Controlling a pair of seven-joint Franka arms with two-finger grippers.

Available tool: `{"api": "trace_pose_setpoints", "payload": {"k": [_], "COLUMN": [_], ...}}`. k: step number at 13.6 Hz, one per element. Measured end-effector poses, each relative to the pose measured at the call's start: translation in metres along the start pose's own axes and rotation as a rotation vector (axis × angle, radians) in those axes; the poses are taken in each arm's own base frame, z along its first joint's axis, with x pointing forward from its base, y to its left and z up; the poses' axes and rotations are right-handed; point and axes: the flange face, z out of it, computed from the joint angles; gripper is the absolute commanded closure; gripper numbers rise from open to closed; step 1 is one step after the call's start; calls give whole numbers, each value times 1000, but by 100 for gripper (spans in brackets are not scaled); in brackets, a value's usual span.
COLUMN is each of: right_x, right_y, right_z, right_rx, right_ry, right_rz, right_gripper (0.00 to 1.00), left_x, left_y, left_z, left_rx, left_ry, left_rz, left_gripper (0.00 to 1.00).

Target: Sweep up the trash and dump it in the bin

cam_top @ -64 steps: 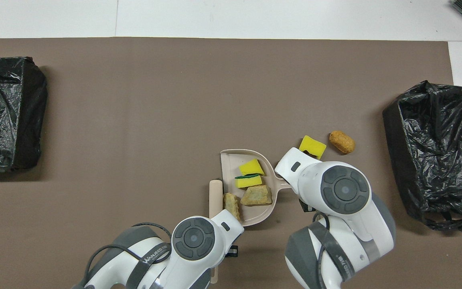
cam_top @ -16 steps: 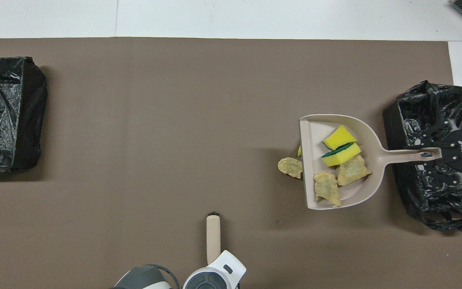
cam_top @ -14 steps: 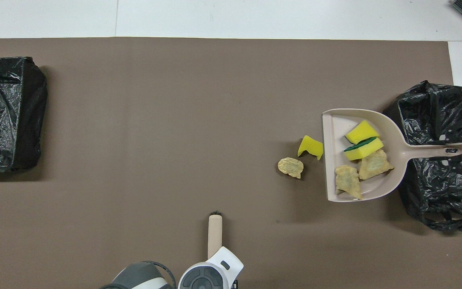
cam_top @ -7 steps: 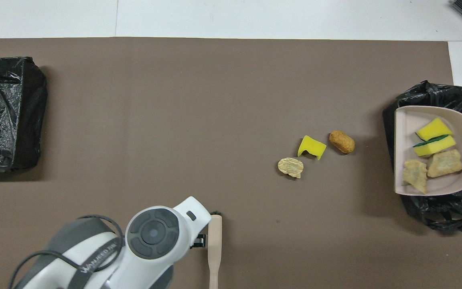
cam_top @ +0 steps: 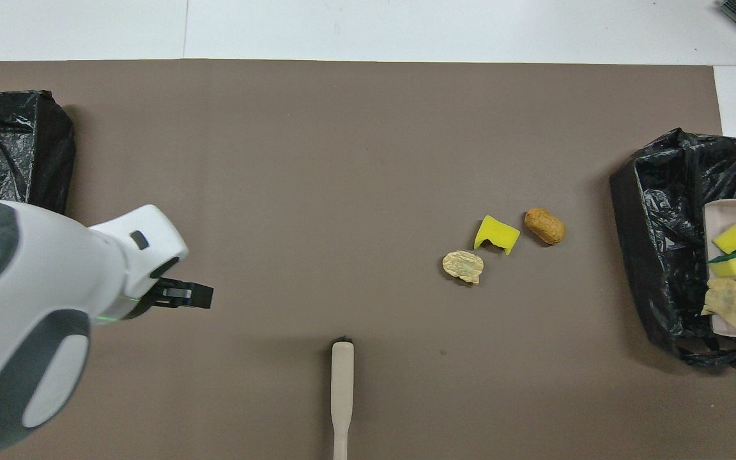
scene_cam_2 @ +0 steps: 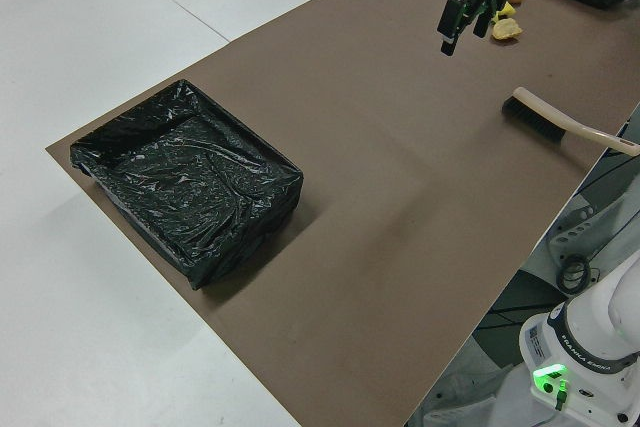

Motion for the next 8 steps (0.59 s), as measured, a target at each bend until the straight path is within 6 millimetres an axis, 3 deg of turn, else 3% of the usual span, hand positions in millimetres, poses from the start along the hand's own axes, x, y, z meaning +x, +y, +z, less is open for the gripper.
{"api": "trace_pose_setpoints", "payload": {"k": [2,4,6,8], "right_x": [8,33,49,47], "right_y": [9,27,38,34], "right_z": [-6,-21,-39,-53], "right_rx": [33,65,68,63], "right_ry": [-103,-235,-328,-365], "right_rz": [-22,-71,-102,-103], "right_gripper": [100,100,100,100], "left_x": [3,0,-5,-6], "left_y": [-34,-58,-72,-84], "left_z": [-33,-66,-100,-122], "left_rx": [-5,-8,-12,-19], "left_ry": [25,41,63,59], "left_rz": [15,2,-16,-30], "left_gripper": [0,0,0,0]}}
